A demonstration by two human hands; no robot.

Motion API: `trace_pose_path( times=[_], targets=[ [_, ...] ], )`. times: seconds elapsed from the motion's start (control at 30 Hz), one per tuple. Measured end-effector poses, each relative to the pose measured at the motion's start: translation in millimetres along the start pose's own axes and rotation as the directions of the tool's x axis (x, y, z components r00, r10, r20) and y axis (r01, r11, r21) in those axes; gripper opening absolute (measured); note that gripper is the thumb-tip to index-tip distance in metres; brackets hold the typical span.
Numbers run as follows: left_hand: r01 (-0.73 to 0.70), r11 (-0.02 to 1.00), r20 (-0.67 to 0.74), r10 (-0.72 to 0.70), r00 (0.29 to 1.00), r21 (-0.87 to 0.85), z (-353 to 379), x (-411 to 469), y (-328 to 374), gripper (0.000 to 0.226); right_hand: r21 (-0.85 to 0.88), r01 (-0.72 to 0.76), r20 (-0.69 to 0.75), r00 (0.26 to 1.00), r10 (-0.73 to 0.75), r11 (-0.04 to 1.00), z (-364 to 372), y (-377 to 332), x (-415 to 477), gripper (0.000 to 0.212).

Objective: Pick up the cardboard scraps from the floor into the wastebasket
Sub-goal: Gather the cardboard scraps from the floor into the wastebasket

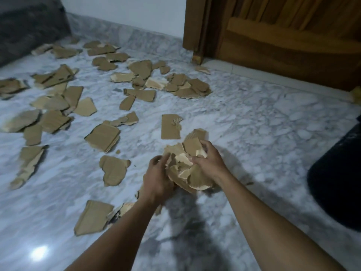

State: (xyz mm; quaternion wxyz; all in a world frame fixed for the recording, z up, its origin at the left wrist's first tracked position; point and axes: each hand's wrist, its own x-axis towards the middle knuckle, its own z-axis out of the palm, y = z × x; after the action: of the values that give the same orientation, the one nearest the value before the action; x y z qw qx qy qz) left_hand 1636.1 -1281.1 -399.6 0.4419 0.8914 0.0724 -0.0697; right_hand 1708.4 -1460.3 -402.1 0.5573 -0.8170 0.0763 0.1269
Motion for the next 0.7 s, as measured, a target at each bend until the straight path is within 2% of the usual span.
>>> trace_pose_path(
  times=[0.07,0.13,0.2,0.27,0.37,0.43,0.5,0.7],
  targets=[
    [0.008,0.931,0.079,0.022,0.997,-0.364,-10,-1,28,0.068,0.075,0.009,-0.094,0.996,-0.002,0.997,-10,-1,-12,0.066],
    [0.104,0.849,0.223,0.017,0.975,-0.518,-24,-1,57,0.080,0.108,0.036,-0.150,0.989,-0.020,0.994,-28,-16,-23,0.062],
    [0.181,0.791,0.322,0.022,0.946,-0.584,-38,1,84,0.098,0.126,0.071,-0.192,0.980,-0.046,0.989,-54,-37,-32,0.061],
    [0.207,0.731,0.352,0.049,0.935,-0.650,-49,2,118,0.096,0.119,0.117,-0.237,0.968,-0.086,0.986,-82,-62,-40,0.062],
    [0.059,0.755,0.263,0.153,0.953,-0.653,-51,1,171,0.085,0.061,0.180,-0.321,0.935,-0.152,0.982,-124,-102,-57,0.074],
    [-0.036,0.755,0.215,0.232,0.949,-0.654,-44,4,207,0.091,0.004,0.208,-0.372,0.908,-0.192,0.978,-155,-129,-74,0.080],
    [-0.069,0.731,0.209,0.282,0.936,-0.678,-37,4,244,0.100,-0.058,0.235,-0.425,0.873,-0.238,0.970,-191,-152,-92,0.082],
    [-0.172,0.664,0.259,0.498,0.827,-0.728,-5,-7,365,0.079,-0.155,0.188,-0.591,0.769,-0.244,0.970,-310,-195,-144,0.089]
  ],
)
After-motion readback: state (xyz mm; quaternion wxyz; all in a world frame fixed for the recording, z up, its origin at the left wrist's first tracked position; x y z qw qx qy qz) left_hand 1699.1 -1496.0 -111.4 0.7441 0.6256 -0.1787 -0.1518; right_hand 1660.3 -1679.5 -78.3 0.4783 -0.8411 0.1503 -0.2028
